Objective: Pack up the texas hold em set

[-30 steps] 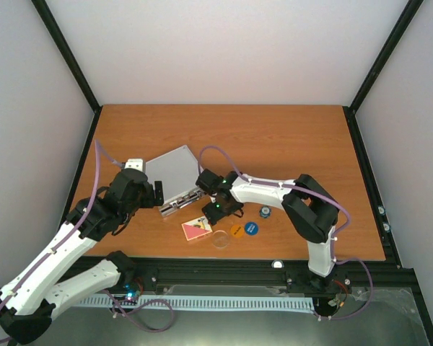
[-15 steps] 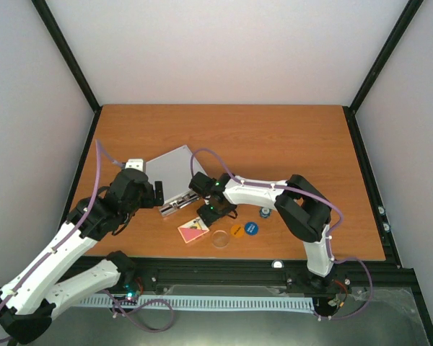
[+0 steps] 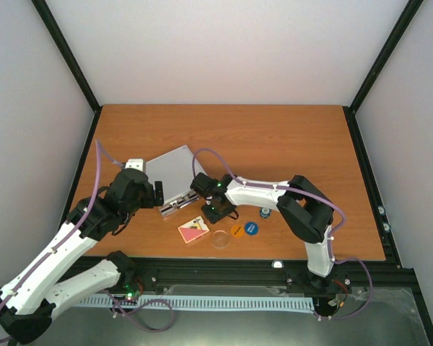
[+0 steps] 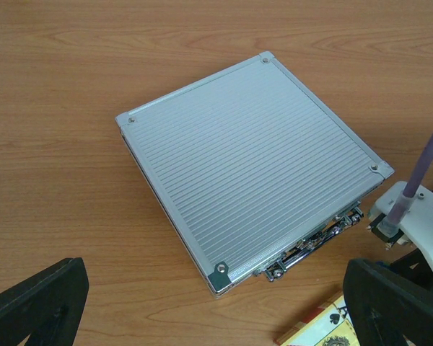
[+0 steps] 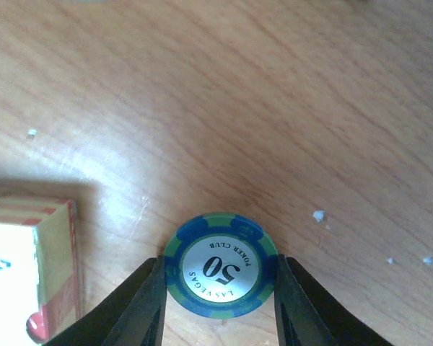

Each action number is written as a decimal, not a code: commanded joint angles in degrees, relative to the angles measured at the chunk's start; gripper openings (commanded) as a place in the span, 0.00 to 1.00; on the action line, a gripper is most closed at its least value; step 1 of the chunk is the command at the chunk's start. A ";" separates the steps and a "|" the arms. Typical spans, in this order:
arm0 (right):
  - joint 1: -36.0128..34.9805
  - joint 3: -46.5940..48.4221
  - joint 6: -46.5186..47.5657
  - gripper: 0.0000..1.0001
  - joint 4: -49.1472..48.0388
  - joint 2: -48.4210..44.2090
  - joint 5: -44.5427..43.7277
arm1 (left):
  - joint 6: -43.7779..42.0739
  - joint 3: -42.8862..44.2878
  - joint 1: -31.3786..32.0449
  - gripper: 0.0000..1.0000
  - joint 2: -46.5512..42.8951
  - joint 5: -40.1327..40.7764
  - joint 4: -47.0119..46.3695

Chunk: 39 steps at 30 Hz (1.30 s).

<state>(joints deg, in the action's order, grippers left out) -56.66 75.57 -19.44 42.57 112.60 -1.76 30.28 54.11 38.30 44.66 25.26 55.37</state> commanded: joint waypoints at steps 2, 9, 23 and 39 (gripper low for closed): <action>-0.73 -2.81 -0.92 0.32 0.72 0.05 1.51 | 0.96 0.96 0.01 1.00 -0.57 0.14 0.48; -0.73 -1.40 -0.85 0.29 2.08 -1.28 -0.50 | 0.84 1.17 0.01 1.00 -0.66 0.14 0.56; -0.62 -0.11 -0.07 0.74 2.99 -3.63 -1.47 | 0.66 1.01 0.02 1.00 -0.85 0.19 0.39; -1.57 1.23 1.43 0.77 2.57 -1.49 3.33 | 0.52 1.18 -0.03 1.00 -0.52 0.32 0.36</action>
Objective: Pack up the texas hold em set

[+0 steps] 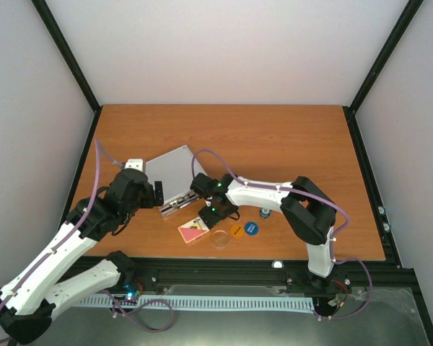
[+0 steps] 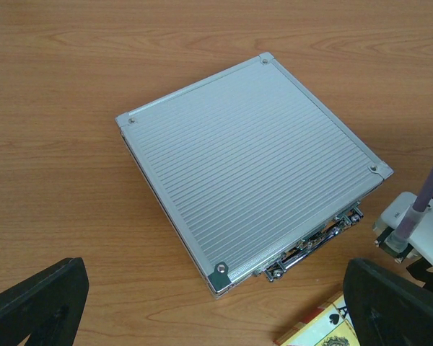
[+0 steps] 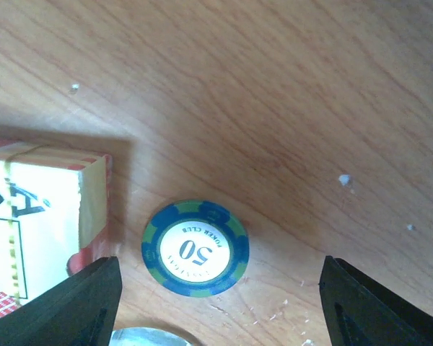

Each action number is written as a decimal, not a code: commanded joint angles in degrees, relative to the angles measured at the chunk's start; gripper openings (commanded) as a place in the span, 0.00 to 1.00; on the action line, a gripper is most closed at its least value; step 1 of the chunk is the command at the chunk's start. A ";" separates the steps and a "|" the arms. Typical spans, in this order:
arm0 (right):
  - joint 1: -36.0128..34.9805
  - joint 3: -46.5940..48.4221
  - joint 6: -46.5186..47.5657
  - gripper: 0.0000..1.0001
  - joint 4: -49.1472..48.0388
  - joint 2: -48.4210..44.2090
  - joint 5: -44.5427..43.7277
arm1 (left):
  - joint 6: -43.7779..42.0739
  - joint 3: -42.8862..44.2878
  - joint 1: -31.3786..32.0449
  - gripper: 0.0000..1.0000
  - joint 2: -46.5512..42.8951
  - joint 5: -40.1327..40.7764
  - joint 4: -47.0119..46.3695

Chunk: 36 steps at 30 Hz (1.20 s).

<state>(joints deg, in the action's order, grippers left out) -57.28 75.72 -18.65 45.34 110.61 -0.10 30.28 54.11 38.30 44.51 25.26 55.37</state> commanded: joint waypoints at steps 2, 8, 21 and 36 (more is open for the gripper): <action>-1.07 1.16 0.78 0.76 -0.26 1.21 1.79 | 0.61 1.18 -0.03 1.00 -0.43 0.38 0.58; -1.15 1.11 1.30 0.76 0.47 2.47 3.04 | 0.76 1.30 0.02 1.00 -0.90 0.34 0.69; -1.17 -0.28 1.61 0.35 0.81 3.90 2.36 | 0.79 1.18 0.02 1.00 -1.28 0.20 0.61; -1.17 0.15 0.64 0.57 2.64 -0.02 -1.84 | 0.95 0.80 -0.01 1.00 -1.20 0.17 0.35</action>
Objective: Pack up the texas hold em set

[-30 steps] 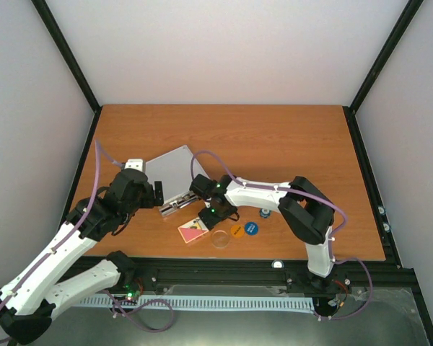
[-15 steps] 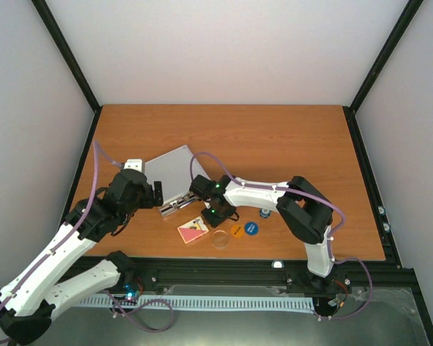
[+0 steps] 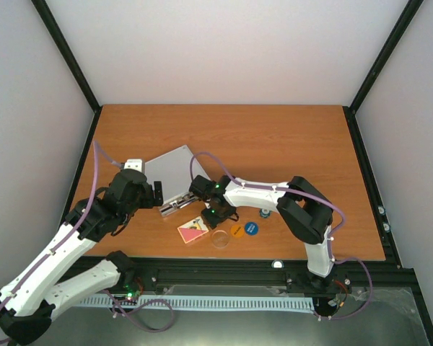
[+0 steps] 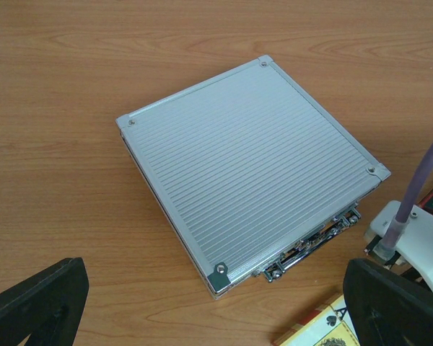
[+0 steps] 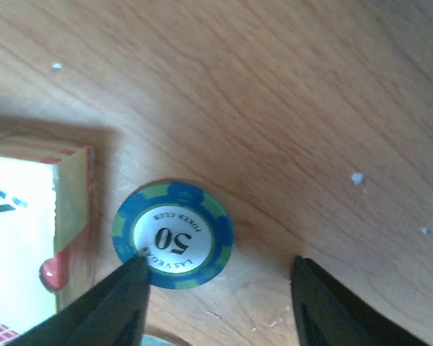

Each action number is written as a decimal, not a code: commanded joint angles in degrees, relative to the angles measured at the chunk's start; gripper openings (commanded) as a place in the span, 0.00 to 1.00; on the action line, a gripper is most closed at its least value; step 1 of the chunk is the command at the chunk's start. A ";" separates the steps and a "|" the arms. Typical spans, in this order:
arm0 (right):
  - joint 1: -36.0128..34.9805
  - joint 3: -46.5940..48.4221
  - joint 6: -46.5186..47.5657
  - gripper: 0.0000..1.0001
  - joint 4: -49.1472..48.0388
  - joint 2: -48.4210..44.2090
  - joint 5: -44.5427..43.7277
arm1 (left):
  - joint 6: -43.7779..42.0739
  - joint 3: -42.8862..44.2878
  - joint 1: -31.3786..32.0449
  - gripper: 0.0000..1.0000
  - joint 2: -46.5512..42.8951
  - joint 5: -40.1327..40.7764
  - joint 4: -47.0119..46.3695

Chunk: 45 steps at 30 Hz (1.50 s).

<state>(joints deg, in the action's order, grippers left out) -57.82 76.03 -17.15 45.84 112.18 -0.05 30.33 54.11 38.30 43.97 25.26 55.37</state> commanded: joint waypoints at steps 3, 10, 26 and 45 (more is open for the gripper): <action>-0.75 1.03 -0.56 0.72 2.93 -2.08 -1.87 | 0.87 0.74 0.00 1.00 -0.57 0.12 0.35; -3.77 5.13 -0.41 0.77 3.68 0.34 -0.65 | 1.00 0.75 -0.03 1.00 -0.68 0.23 0.46; -3.52 4.43 -0.80 0.78 2.57 2.32 -2.73 | 0.84 0.92 0.02 1.00 -0.66 0.24 0.50; -1.81 2.24 -1.25 0.77 1.00 -0.38 -3.15 | 0.96 0.74 0.01 1.00 -0.46 0.14 0.39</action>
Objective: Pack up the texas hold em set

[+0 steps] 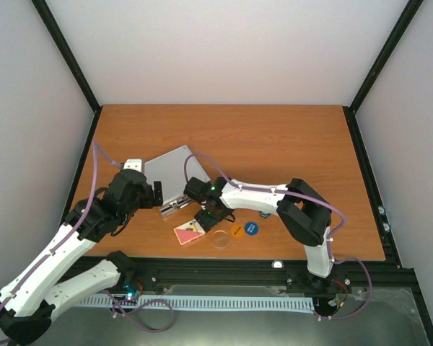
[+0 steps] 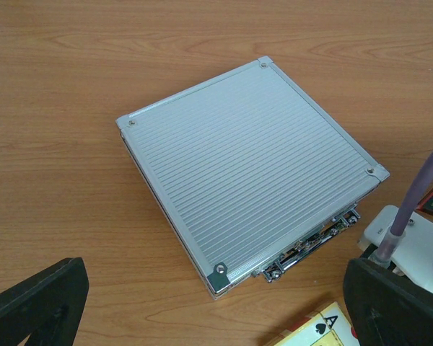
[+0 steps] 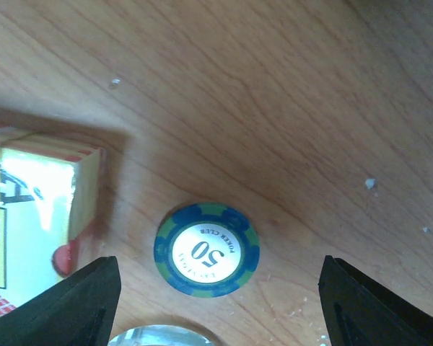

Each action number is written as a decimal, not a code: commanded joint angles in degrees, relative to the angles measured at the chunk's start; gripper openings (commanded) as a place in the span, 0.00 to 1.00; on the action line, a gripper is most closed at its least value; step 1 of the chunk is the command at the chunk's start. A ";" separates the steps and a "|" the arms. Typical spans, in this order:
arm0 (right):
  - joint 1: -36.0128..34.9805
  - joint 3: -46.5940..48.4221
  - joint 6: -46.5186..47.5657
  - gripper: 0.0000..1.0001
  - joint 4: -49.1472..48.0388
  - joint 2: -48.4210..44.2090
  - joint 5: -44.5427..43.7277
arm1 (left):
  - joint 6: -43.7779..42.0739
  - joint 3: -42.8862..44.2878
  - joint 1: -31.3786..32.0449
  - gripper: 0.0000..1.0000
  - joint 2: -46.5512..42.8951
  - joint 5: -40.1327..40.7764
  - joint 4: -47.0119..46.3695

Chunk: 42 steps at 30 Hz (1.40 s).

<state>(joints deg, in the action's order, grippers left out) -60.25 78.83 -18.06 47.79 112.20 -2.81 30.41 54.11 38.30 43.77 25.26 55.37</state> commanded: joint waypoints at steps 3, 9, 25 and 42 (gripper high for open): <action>0.66 -0.82 0.04 0.77 -1.62 0.18 0.67 | 0.97 0.73 0.02 1.00 -0.36 0.12 0.46; 0.65 -1.33 0.66 0.76 -2.78 2.33 3.99 | 1.05 0.70 0.01 1.00 -0.38 0.23 0.44; 0.74 -6.00 0.18 0.52 -3.26 3.02 2.32 | 1.23 0.43 0.01 1.00 -0.36 0.31 0.35; 1.45 -4.78 0.28 0.21 -1.87 0.85 -1.58 | 1.14 0.83 0.02 1.00 -0.60 0.47 0.65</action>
<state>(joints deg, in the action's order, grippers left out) -59.53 75.18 -17.85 43.29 112.18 -2.55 30.89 54.11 38.30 43.68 25.28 55.40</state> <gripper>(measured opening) 0.381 0.999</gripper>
